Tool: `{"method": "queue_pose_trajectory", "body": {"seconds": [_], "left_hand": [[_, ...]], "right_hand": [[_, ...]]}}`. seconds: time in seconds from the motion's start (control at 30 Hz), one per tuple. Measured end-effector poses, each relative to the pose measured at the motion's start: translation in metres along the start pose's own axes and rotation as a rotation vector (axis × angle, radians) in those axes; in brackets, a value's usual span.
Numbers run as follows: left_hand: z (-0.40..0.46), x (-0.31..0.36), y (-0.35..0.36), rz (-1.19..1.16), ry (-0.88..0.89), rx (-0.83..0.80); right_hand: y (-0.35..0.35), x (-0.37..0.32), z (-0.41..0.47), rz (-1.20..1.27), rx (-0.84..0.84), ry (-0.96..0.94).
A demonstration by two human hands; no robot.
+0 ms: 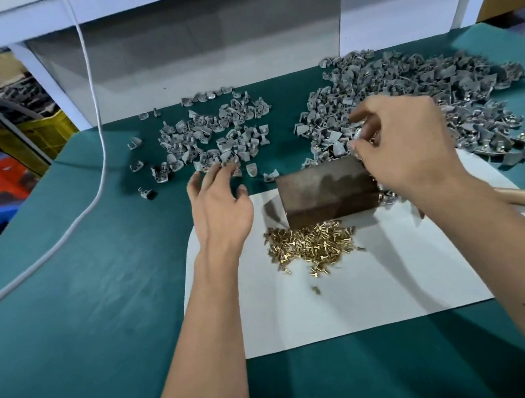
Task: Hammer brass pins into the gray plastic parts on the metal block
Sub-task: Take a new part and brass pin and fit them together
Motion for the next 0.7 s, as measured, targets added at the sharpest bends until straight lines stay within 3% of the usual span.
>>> {"method": "queue_pose_trajectory", "body": {"seconds": [0.13,0.3,0.37,0.7], "left_hand": [[0.005,0.010,0.024,0.168,0.071,-0.200],[0.011,0.023,0.034,0.133,0.234,-0.266],[0.015,0.020,0.039,-0.038,0.219,-0.312],[0.005,0.027,0.010,0.012,0.183,-0.064]], "right_hand": [[0.048,-0.068,-0.024,-0.115,-0.271,-0.398],[0.091,-0.119,-0.067,-0.268,-0.519,-0.764],[0.102,-0.123,-0.076,-0.312,-0.579,-0.781],[0.115,-0.109,-0.081,-0.308,-0.701,-0.674]]}}
Point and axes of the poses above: each hand's wrist, its own z-axis towards the middle knuckle, its own y-axis out of the palm, x = y × z, the point moved 9 cm from there along z, towards the middle knuckle, and after that the axes turned 15 degrees about -x, right-handed, at the moved point
